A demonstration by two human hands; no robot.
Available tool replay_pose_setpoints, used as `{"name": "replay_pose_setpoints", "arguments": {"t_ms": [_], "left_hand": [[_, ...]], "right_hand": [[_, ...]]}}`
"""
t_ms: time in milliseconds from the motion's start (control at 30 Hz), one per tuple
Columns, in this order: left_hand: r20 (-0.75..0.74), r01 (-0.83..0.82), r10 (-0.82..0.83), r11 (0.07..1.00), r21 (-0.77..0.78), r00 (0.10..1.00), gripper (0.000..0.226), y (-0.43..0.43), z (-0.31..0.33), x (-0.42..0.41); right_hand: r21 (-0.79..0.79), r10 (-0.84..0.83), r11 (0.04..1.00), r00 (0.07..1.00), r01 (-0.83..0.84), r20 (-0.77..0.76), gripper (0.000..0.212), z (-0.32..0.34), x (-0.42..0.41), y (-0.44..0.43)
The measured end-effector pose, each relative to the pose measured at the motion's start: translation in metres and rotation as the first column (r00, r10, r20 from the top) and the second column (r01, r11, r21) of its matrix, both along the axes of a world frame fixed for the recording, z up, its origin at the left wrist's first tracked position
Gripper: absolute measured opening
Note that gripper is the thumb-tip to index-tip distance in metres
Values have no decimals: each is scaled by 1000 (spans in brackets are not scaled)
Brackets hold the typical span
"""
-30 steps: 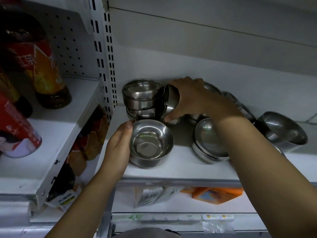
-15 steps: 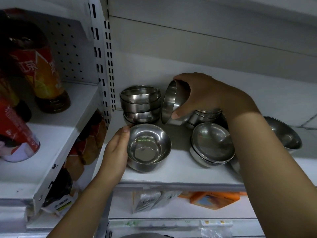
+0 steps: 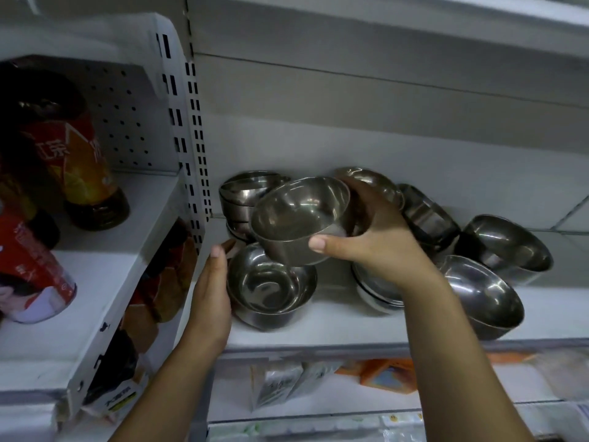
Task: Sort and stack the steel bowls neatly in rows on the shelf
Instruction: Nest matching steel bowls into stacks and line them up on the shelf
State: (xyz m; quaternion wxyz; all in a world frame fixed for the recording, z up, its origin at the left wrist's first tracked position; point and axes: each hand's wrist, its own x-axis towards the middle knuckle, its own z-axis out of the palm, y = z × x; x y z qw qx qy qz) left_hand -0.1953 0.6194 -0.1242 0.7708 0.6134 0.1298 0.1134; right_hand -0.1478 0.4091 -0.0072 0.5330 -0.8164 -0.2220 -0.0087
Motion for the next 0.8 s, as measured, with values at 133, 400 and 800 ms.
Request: {"name": "replay_pose_setpoints", "arguments": {"t_ms": [133, 400, 800], "left_hand": [[33, 37, -36, 999, -15, 999, 58, -4, 6, -4], [65, 89, -86, 995, -50, 994, 65, 0, 1, -4], [89, 72, -73, 997, 6, 993, 48, -5, 3, -5]], "right_hand": [[80, -49, 995, 998, 53, -42, 70, -28, -22, 16], [207, -55, 974, 986, 87, -154, 88, -82, -41, 31], [274, 48, 961, 970, 20, -237, 89, -102, -39, 29]]}}
